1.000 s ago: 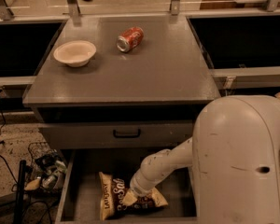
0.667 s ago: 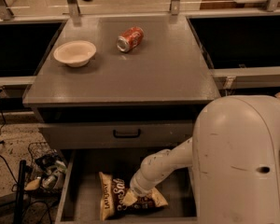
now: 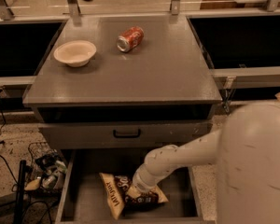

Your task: Pick brown chip bag from middle drawer and place on counter

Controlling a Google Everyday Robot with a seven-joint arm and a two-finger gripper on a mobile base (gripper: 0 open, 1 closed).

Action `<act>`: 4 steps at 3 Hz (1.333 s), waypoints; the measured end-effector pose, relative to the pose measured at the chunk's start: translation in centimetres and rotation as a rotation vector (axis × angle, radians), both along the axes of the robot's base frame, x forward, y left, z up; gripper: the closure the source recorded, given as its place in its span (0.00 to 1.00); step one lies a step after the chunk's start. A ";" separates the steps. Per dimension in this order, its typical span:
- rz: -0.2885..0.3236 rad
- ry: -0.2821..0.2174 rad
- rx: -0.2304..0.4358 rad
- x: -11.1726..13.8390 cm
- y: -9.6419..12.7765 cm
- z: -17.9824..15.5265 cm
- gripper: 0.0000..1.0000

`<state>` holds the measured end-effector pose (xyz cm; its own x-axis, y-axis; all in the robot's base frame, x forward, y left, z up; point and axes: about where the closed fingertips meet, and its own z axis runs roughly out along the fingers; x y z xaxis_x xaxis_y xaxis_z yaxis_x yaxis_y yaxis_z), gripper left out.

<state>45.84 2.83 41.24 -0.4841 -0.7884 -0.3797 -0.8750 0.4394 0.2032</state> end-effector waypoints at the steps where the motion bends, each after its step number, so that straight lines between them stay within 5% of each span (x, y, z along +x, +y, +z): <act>1: 0.017 -0.086 -0.001 0.8 -2.9 7.8 1.00; 3: -0.036 -0.243 -0.022 2.3 -7.9 18.4 1.00; 4: -0.063 -0.269 -0.023 2.3 -10.3 23.0 1.00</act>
Offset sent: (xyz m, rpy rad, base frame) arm 0.0286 -0.0815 0.2056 -0.0174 -0.2749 -0.0131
